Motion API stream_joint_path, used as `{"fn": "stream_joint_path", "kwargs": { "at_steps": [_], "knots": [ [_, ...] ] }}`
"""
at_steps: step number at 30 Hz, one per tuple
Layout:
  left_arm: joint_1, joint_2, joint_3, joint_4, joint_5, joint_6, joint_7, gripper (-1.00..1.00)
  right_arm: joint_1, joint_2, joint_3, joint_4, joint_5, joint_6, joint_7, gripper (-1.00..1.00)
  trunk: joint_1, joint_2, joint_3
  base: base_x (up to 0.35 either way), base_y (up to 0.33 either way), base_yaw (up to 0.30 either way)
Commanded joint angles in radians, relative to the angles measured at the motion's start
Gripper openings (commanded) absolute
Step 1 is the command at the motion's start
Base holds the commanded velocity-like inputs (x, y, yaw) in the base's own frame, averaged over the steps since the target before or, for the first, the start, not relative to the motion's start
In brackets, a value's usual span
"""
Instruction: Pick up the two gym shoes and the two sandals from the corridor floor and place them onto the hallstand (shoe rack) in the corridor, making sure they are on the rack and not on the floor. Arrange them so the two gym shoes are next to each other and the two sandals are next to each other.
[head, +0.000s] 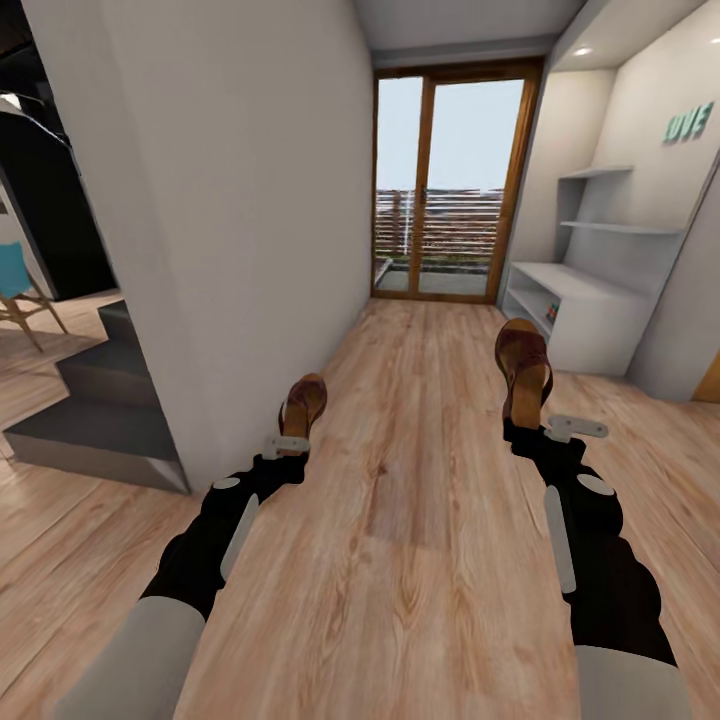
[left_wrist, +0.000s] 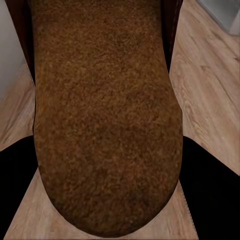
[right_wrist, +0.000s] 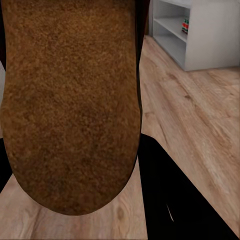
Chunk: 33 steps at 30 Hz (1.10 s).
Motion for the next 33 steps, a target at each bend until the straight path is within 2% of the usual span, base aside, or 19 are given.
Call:
{"fn": "stream_joint_path", "kwargs": {
  "at_steps": [1, 14, 33],
  "knots": [
    [0.000, 0.000, 0.001, -0.002, 0.003, 0.007, -0.003, -1.00, -0.001, 0.001, -0.001, -0.001, 0.001, 0.006, -0.001, -1.00, 0.000, 0.000, -0.001, 0.311, -0.208, 0.000],
    [0.000, 0.000, 0.001, -0.002, 0.003, 0.007, -0.003, -1.00, -0.001, 0.001, -0.001, -0.001, 0.001, 0.006, -0.001, -1.00, 0.000, 0.000, 0.009, 0.342, -0.055, -0.140],
    [0.000, 0.000, 0.001, -0.001, 0.005, 0.007, -0.004, -1.00, -0.001, 0.001, -0.001, -0.001, 0.001, 0.006, -0.001, -1.00, 0.000, 0.000, 0.009, 0.348, 0.000, -0.008]
  ]
}}
